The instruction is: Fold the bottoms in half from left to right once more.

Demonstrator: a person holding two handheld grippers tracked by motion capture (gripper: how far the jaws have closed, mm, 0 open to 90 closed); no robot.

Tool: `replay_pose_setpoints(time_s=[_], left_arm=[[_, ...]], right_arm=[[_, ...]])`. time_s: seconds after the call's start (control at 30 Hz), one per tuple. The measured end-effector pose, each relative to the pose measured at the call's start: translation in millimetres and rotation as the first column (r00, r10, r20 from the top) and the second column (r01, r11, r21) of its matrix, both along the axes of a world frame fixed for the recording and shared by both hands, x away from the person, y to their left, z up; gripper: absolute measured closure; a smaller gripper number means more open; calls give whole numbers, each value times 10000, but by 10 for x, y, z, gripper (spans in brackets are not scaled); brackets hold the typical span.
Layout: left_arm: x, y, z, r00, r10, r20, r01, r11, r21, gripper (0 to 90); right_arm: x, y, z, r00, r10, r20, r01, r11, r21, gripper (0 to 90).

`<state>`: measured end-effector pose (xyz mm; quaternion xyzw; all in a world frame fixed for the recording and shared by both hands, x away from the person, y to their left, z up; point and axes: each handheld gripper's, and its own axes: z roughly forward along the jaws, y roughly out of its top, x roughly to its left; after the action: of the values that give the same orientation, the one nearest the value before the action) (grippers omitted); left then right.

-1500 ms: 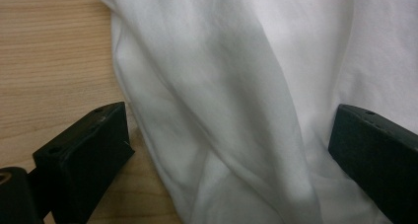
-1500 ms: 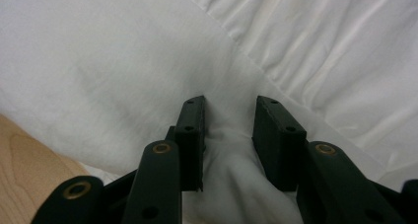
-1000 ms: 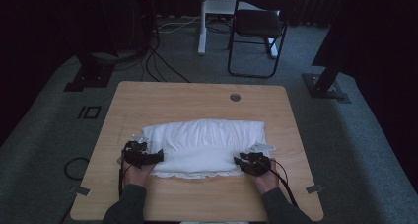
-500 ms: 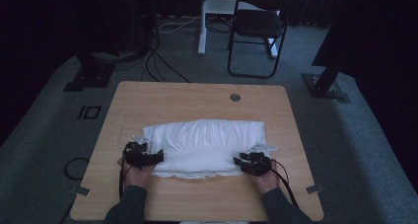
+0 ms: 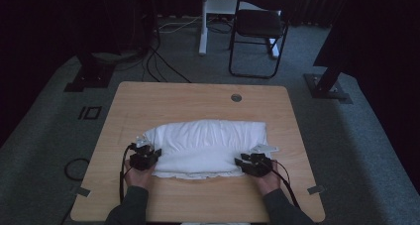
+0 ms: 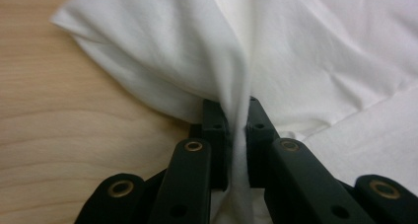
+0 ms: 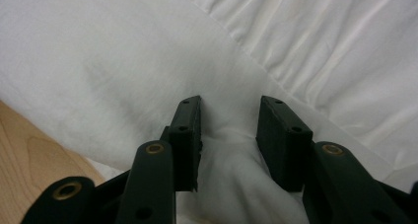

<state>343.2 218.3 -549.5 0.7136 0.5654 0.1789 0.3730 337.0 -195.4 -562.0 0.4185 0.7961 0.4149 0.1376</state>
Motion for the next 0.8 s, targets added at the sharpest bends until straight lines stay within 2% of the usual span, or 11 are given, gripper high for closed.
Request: replay_pose_setpoints(time_s=[0.17,0.23,0.3,0.37,0.47,0.57,0.7,0.8], left_arm=[[-7,125,197,9970,67,766,8,9952,-975,849],[0,129,243,9954,37,953,61,9947,-1028,849],[11,116,285,9934,-93,1140,199,9955,-923,850],[21,104,332,9920,-90,1256,219,9946,-1017,850],[32,85,408,9887,-161,1489,317,9942,-1030,850],[53,61,511,9846,-302,1722,477,9940,-983,851],[71,30,653,9774,-445,2068,668,9925,-1023,853],[79,-4,781,9688,-637,2396,895,9911,-983,854]], right_arm=[[-3,18,46,9998,207,2,-207,9997,-99,568],[-8,25,125,9996,237,145,-235,9997,-100,542],[-11,41,236,9984,308,471,-312,9995,70,530],[6,87,345,9963,443,739,-457,9988,170,521],[74,224,483,9921,724,1026,-746,9970,182,516],[135,375,538,9887,1006,1112,-1024,9947,109,513],[227,602,465,9857,1448,865,-1427,9893,-303,515],[299,779,282,9836,1767,371,-1730,9811,-872,534]])
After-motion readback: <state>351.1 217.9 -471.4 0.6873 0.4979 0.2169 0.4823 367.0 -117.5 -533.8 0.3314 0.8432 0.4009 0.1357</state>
